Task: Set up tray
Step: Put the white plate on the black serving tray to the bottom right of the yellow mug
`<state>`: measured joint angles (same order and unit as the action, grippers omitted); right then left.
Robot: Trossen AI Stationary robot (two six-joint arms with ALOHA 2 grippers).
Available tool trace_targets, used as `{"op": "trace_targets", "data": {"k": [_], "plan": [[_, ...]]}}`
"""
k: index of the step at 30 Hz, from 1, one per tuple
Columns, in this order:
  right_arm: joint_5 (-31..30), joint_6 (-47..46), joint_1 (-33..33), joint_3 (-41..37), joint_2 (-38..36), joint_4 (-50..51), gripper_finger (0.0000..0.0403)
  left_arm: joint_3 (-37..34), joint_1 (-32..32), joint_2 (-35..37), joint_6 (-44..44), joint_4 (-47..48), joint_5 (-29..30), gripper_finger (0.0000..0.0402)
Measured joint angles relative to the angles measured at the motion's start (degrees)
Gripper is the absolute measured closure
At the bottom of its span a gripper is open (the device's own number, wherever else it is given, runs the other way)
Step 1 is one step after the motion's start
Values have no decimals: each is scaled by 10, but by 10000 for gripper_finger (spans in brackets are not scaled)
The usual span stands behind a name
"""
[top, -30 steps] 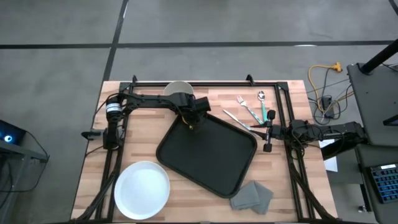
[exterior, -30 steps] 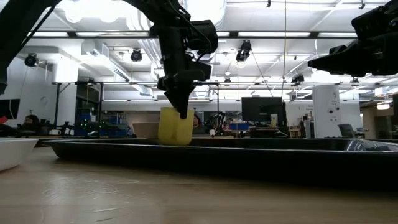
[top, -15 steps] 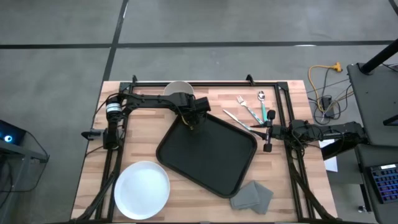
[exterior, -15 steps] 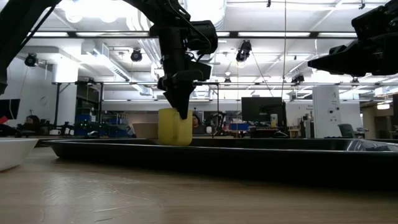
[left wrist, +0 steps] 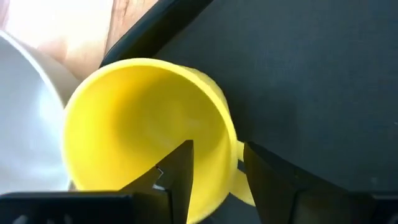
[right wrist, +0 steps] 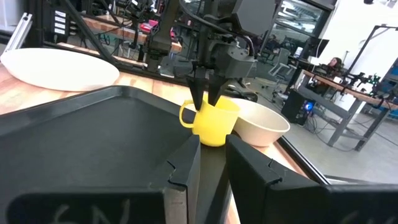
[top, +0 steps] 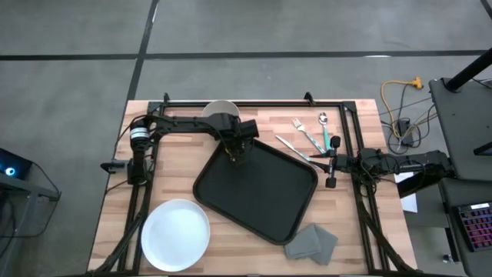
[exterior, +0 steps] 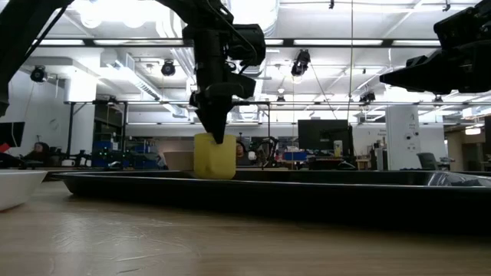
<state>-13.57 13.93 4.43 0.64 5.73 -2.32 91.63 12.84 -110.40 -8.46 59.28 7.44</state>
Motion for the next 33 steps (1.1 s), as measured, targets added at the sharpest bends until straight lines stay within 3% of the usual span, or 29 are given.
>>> {"op": "trace_targets", "data": {"k": [17, 25, 33], "plan": [[0, -2, 0, 0, 0, 0, 335, 80, -17, 1, -32, 105, -1, 275], [0, 0, 1, 0, 0, 0, 335, 83, -78, 21, -46, 126, -1, 275], [0, 0, 1, 0, 0, 0, 335, 59, -178, 51, -71, 134, -1, 275]]}}
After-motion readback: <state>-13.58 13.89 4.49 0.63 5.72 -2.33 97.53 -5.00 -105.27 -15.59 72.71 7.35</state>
